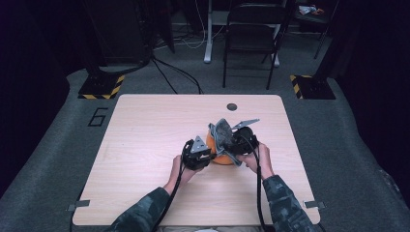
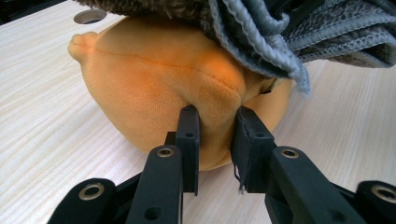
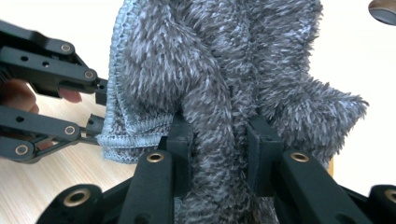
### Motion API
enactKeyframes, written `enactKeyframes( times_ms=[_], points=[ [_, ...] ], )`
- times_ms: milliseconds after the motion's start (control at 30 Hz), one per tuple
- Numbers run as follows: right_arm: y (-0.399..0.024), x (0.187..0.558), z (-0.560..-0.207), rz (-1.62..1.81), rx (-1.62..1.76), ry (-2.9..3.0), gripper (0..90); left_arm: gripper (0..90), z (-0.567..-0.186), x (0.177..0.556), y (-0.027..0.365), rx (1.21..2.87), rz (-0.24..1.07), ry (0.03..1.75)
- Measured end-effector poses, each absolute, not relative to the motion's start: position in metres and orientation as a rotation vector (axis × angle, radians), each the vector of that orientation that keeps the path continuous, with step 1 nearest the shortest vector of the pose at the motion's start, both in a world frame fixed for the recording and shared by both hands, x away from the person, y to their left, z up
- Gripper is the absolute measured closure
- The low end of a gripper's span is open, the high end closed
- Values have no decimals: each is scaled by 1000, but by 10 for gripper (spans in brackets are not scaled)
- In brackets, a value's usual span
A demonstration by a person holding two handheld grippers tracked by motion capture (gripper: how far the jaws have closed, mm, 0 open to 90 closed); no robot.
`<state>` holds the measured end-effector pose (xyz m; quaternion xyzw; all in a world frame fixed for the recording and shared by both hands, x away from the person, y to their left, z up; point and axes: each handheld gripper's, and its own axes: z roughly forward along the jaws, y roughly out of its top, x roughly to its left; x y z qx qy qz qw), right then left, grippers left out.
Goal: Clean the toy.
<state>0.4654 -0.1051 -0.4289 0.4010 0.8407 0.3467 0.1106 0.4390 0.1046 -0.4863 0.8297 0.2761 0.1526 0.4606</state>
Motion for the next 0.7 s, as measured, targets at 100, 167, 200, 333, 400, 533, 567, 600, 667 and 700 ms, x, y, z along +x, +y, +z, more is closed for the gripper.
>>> enactKeyframes(
  times_ms=[100, 167, 200, 333, 400, 533, 567, 600, 667, 700],
  points=[
    [-110, 466, -428, 1029, 1197, 2465, 686, 733, -486, 439, 105, 2037, 368, 683],
    [-115, 468, -428, 1015, 1209, 2457, 686, 734, -487, 440, 106, 2030, 371, 689],
    [-118, 469, -429, 1009, 1228, 2452, 686, 734, -487, 441, 107, 2031, 365, 689],
    [-132, 475, -433, 1016, 1290, 2438, 686, 734, -487, 442, 109, 2032, 350, 693],
    [-137, 477, -435, 989, 1307, 2422, 684, 734, -487, 443, 109, 2025, 358, 701],
    [-148, 481, -440, 965, 1371, 2400, 684, 735, -487, 444, 111, 2028, 350, 701],
    [-150, 482, -442, 957, 1385, 2397, 684, 734, -488, 444, 111, 2023, 351, 704],
    [-153, 483, -443, 944, 1387, 2394, 684, 734, -487, 444, 111, 2029, 354, 700],
    [-157, 485, -449, 906, 1406, 2379, 684, 734, -487, 445, 111, 2027, 349, 704],
    [-159, 486, -451, 911, 1416, 2382, 684, 734, -487, 445, 111, 2022, 351, 708]
  ],
)
